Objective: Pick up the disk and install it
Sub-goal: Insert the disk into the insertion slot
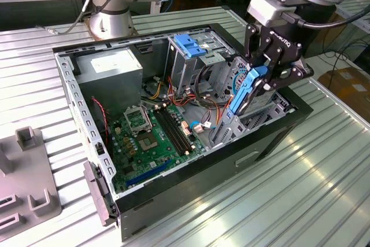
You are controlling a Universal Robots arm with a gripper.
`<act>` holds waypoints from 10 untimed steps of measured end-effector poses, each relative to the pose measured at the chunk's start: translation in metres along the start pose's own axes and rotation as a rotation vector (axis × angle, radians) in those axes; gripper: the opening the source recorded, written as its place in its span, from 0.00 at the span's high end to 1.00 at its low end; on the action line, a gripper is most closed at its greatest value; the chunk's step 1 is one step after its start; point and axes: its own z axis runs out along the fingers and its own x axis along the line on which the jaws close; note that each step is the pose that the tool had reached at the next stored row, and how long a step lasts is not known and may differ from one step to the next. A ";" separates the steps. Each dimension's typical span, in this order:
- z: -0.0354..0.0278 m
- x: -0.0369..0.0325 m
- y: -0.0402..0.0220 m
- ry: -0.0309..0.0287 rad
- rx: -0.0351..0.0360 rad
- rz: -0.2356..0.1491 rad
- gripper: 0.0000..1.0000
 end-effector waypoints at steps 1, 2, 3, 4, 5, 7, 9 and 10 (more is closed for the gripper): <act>0.0036 0.0000 -0.0001 0.0000 -0.0004 0.000 0.63; 0.0075 0.0001 -0.0003 -0.0008 -0.0009 0.000 0.63; 0.0086 0.0001 -0.0003 -0.0007 -0.0011 0.000 0.63; 0.0099 0.0001 -0.0004 -0.0008 -0.0013 0.000 0.63; 0.0109 0.0001 -0.0004 -0.0008 -0.0016 0.000 0.63; 0.0128 0.0001 -0.0006 -0.0012 -0.0022 0.000 0.63; 0.0142 0.0001 -0.0007 -0.0017 -0.0029 0.000 0.63; 0.0148 0.0001 -0.0008 -0.0020 -0.0031 0.000 0.63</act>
